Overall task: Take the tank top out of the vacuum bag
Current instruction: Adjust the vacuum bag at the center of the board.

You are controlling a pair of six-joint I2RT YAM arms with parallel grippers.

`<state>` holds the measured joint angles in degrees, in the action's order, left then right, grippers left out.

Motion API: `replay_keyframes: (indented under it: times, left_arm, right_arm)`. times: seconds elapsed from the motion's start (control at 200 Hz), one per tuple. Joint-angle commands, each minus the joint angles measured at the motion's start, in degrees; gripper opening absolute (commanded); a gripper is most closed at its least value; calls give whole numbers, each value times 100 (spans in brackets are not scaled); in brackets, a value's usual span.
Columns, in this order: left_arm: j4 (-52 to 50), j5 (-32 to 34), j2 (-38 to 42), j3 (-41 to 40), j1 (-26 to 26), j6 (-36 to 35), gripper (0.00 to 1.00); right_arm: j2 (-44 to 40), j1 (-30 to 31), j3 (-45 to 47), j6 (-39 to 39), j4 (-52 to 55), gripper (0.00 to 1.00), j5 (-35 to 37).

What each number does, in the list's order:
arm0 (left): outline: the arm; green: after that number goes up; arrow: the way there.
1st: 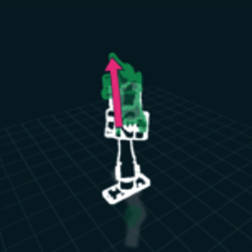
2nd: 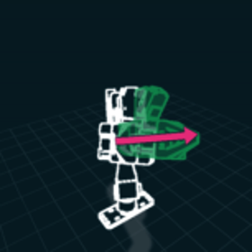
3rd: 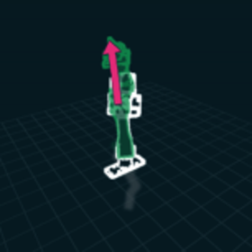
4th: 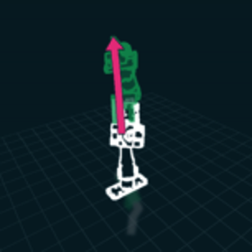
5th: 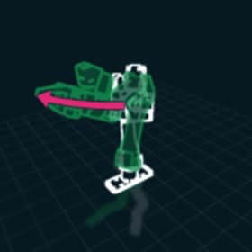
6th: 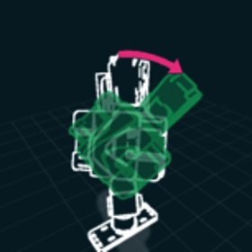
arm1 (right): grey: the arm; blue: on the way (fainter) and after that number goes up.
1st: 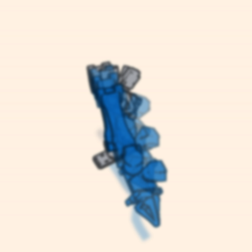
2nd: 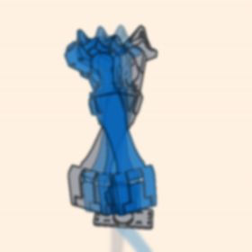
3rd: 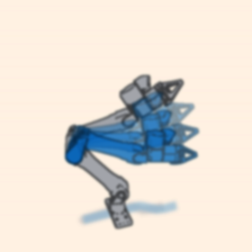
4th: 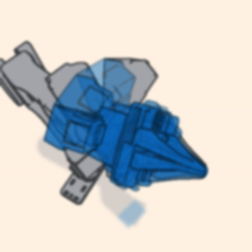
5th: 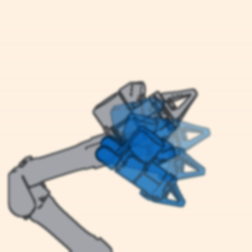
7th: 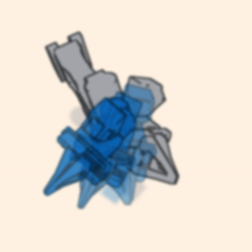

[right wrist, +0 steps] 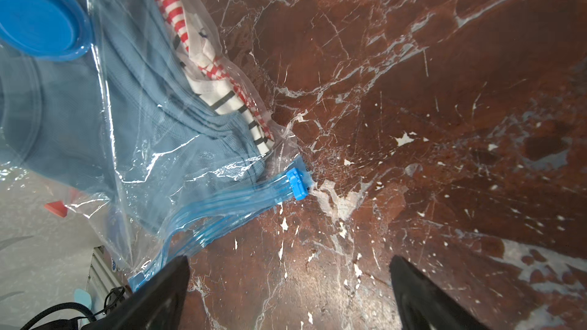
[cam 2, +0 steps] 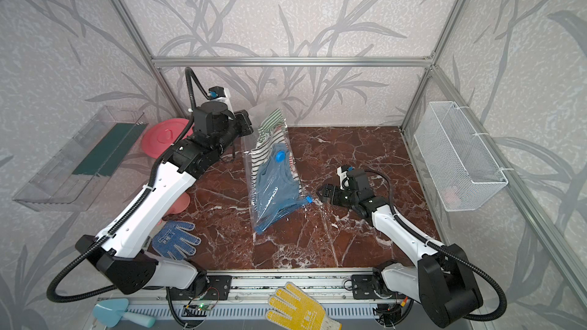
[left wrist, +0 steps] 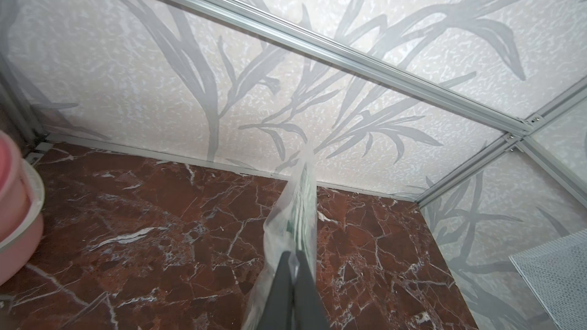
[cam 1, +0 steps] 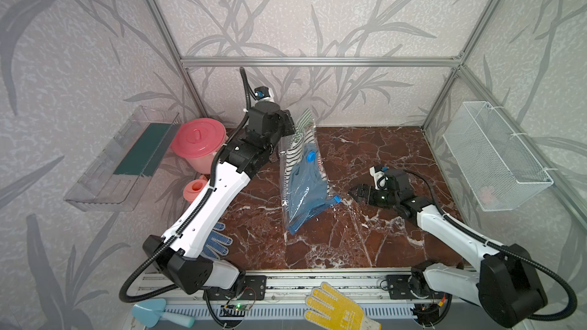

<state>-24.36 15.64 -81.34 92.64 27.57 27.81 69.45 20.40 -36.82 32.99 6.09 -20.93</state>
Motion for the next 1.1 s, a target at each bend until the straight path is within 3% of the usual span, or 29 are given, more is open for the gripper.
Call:
replay_keyframes:
  times: [0.0,0.345,0.5,0.76,0.795,0.85,0.92,0.96,1.02,1.095]
  left_arm:
    - [249,531,-294,-309,-59,-18,0]
    - [131,972,-1038,215,-209,-155,0]
    - [-557,1037,-1318,763,-232,91,0]
    - [-350,1036,-575,-162,-212,140,0]
    - [-160,845,-427,-372,-202,28,8]
    - [-2,692,-250,-564,-181,-84,40]
    - [-187,686,-197,-548,-148,-145,66]
    - [-304,699,-197,-554,-123,-199,86]
    - [-418,695,-190,-630,-84,-246,97]
    - [-498,731,-133,-811,-28,-278,99]
  right_arm:
    - [217,-19,-211,46,-100,97,-195]
    - [405,-10,-342,119,-80,97,-281]
    - [325,-1,-306,121,-39,97,-267]
    - [342,-6,-78,159,-108,97,-314]
    - [378,-1,-57,171,-108,97,-348]
    - [426,1,-4,207,-121,97,-367]
    - [447,-1,105,280,-203,97,-403]
    - [447,-1,170,317,-256,97,-420]
    - [438,8,274,473,-319,97,-428]
    - [438,24,416,637,-474,97,-446]
